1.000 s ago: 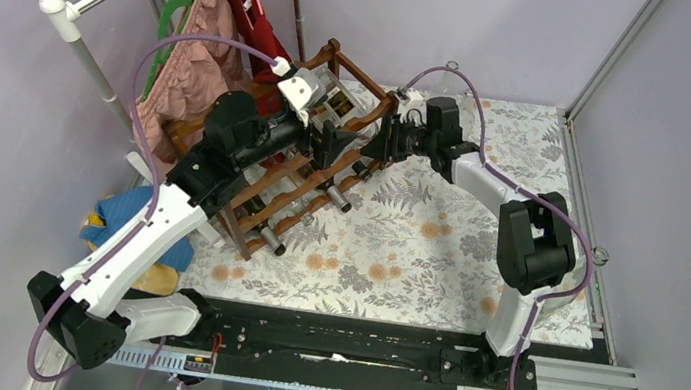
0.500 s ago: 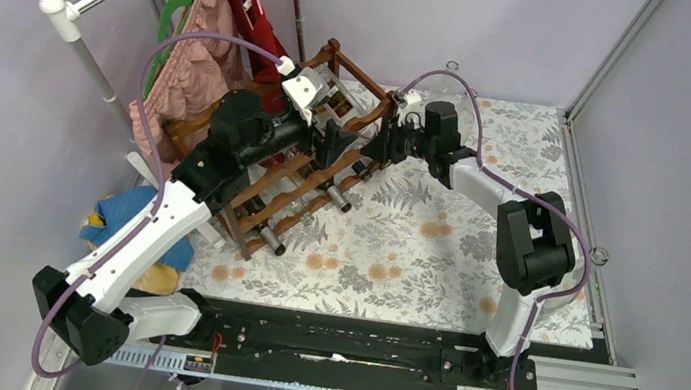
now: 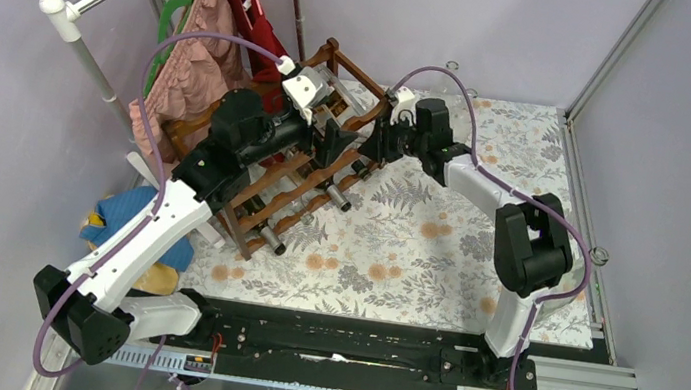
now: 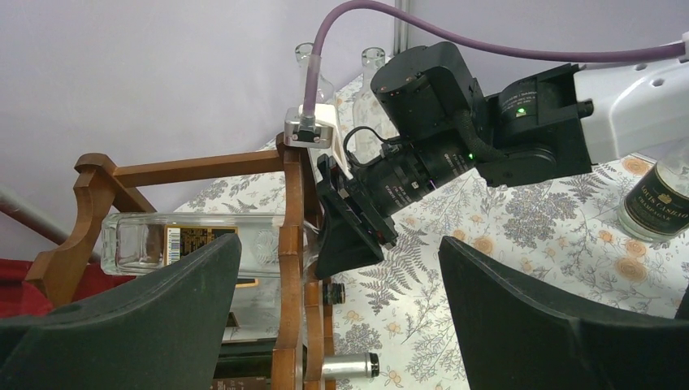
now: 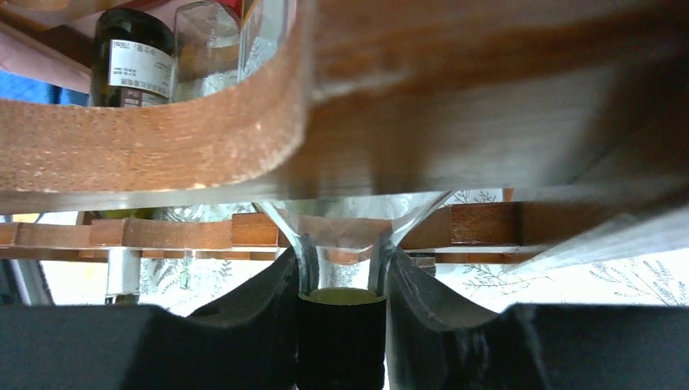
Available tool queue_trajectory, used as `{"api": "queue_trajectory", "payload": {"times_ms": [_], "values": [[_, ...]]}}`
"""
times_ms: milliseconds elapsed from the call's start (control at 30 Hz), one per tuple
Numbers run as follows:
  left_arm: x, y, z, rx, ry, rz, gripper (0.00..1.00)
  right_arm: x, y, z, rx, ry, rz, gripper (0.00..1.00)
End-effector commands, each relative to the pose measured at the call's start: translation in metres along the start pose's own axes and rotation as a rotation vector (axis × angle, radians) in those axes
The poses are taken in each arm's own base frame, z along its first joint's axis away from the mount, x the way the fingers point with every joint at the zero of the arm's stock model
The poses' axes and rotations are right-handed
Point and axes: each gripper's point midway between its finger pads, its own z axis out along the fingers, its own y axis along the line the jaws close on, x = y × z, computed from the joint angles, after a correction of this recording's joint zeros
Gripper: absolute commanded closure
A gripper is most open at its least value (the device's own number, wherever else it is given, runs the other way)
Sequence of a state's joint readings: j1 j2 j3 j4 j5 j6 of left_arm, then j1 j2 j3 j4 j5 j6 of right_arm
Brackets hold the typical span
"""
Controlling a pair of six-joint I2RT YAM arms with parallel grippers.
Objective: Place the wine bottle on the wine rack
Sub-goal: Place the wine bottle in the wine rack.
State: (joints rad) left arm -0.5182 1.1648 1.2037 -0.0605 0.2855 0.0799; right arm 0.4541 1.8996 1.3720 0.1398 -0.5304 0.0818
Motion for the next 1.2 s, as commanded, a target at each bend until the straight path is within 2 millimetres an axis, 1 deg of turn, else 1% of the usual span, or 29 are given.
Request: {"api": "queue_trajectory", "payload": {"times_ms": [0, 67, 233, 333, 567, 867, 1167], "values": [[-0.011, 0.005, 0.002, -0.008, -0.049, 0.003, 0.01, -0.094, 0.047, -0.011, -0.043, -0.250, -0.239, 1.00], [-0.012, 0.005, 0.002, -0.010, -0.049, 0.003, 0.01, -0.094, 0.046, -0.012, -0.025, -0.241, -0.234, 1.00], [-0.011, 0.005, 0.003, -0.008, -0.048, 0.004, 0.01, -0.093, 0.041, -0.020, 0.019, -0.232, -0.282, 1.00], [-0.010, 0.004, 0.003, -0.005, -0.046, 0.003, 0.01, -0.093, 0.043, -0.022, 0.022, -0.230, -0.301, 1.00], [-0.010, 0.005, 0.004, -0.007, -0.045, 0.001, 0.01, -0.096, 0.050, -0.020, 0.026, -0.226, -0.338, 1.00], [-0.008, 0.006, 0.005, -0.010, -0.038, 0.002, 0.01, -0.102, 0.050, -0.017, 0.045, -0.252, -0.351, 1.00], [-0.005, 0.007, 0.005, -0.012, -0.032, 0.005, 0.01, -0.111, 0.054, -0.018, 0.050, -0.325, -0.301, 1.00]]}}
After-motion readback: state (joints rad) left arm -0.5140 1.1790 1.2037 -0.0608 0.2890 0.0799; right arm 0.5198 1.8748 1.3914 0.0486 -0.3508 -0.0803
